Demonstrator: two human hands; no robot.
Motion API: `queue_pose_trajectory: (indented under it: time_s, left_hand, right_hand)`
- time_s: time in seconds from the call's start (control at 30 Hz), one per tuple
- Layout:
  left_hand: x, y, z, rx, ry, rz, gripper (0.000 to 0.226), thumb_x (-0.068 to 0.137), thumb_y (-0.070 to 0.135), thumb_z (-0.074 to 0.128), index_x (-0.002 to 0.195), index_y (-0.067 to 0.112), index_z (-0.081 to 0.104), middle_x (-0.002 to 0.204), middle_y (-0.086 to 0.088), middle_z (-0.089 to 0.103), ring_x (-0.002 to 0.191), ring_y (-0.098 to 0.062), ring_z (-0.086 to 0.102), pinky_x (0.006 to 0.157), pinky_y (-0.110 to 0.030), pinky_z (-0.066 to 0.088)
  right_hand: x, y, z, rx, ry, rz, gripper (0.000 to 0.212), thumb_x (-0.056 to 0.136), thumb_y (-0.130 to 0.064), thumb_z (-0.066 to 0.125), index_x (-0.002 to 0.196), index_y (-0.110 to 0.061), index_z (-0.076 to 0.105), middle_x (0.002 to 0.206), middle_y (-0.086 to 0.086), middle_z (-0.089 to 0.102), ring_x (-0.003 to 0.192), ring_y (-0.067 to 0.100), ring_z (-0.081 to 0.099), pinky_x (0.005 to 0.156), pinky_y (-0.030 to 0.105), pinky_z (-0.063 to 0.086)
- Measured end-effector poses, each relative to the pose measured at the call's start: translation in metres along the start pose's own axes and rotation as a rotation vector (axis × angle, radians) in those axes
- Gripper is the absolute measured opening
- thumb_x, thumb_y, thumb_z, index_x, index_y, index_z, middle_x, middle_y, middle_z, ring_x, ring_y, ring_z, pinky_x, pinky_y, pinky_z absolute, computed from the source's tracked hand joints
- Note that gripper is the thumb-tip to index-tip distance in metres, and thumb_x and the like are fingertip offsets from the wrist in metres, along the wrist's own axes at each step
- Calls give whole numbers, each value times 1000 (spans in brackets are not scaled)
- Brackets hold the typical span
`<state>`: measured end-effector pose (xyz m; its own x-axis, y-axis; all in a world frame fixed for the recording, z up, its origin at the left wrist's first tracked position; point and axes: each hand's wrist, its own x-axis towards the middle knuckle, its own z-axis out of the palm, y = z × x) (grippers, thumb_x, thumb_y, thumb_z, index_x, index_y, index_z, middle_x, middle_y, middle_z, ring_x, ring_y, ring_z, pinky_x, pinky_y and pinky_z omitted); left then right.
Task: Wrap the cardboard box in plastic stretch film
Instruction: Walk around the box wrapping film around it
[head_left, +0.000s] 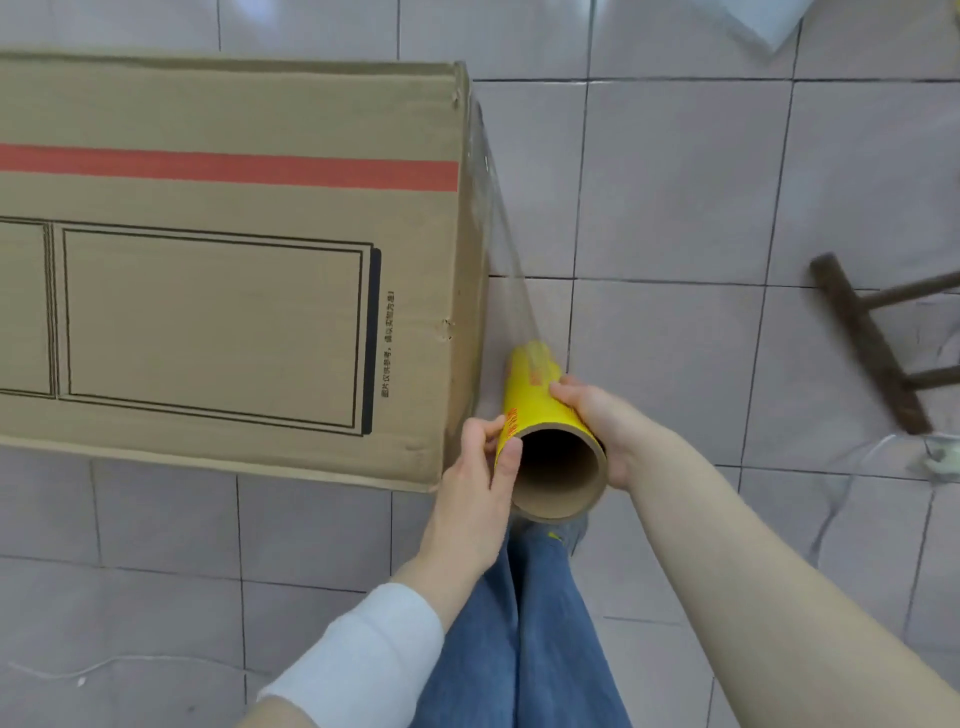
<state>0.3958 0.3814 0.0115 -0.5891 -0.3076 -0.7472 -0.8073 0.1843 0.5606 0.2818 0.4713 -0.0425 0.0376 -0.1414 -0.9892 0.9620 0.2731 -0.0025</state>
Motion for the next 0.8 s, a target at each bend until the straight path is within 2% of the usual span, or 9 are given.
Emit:
queue_pose_trajectory:
  time_s: [0.1, 0.17, 0.27, 0.37, 0.43, 0.47, 0.57, 0.67, 0.8]
  left_hand:
    - [-24, -5, 14, -78, 172, -31, 33, 85, 51, 22, 98, 26, 40, 95, -11, 62, 79, -24, 53, 58, -25, 27]
    - [-34, -9, 25, -115, 272, -67, 37, 86, 51, 20, 94, 21, 40, 83, -5, 61, 76, -24, 56, 59, -26, 32]
    - [-43, -13, 42, -261, 294, -183, 36, 93, 45, 22, 93, 15, 41, 85, -3, 65, 72, -16, 68, 54, -15, 45]
    - [-50, -17, 45, -129, 218, -201, 33, 95, 44, 20, 93, 18, 41, 83, 4, 61, 76, -14, 64, 56, -18, 39]
    - [-46, -22, 32, 69, 160, -139, 28, 97, 39, 27, 100, 19, 45, 96, 4, 56, 89, -13, 54, 67, -17, 34]
    - [-41, -23, 23, 95, 126, -113, 28, 96, 38, 34, 112, 18, 47, 112, 3, 54, 103, -11, 51, 81, -16, 36]
    - [-16, -16, -6, 73, -68, -5, 64, 90, 42, 50, 144, 21, 24, 150, 4, 32, 137, -10, 33, 113, -31, 28]
    - [3, -7, -21, 324, -335, 77, 66, 91, 41, 49, 147, 22, 19, 153, 3, 29, 139, -14, 30, 111, -24, 24]
    - [-1, -13, -31, 408, -364, 118, 56, 94, 24, 46, 144, 34, 23, 142, -1, 43, 127, -20, 43, 105, -31, 34]
  right_hand:
    - [-1, 6, -5, -216, 91, 56, 44, 98, -43, 44, 130, -13, 49, 100, 12, 61, 77, 23, 57, 61, 31, 46]
    - [-4, 16, -13, -266, 115, 27, 38, 97, -44, 46, 124, -18, 52, 98, 6, 58, 77, 19, 54, 58, 28, 41]
    - [-3, 37, -15, -8, -15, 133, 47, 88, -57, 52, 112, -17, 58, 87, 9, 70, 68, 22, 66, 57, 29, 50]
    - [-1, 51, -16, 178, -43, 128, 47, 90, -53, 52, 109, -10, 57, 61, 12, 70, 49, 22, 68, 47, 26, 53]
    - [1, 52, -21, 203, -27, 165, 51, 90, -53, 53, 114, -8, 58, 64, 13, 71, 51, 24, 68, 52, 30, 54]
    - [2, 52, -23, 191, -18, 182, 56, 89, -54, 55, 120, -8, 58, 71, 13, 71, 57, 26, 69, 57, 33, 54]
    - [-2, 50, -21, 115, 10, 193, 58, 90, -52, 54, 128, -8, 56, 88, 15, 68, 72, 29, 65, 63, 38, 53]
    - [-6, 54, -15, 113, -11, 179, 61, 90, -54, 51, 129, -7, 56, 104, 17, 68, 80, 30, 65, 69, 39, 54]
    - [-4, 60, -8, 66, 21, 150, 64, 89, -57, 51, 127, -7, 56, 104, 17, 68, 81, 29, 66, 69, 37, 54]
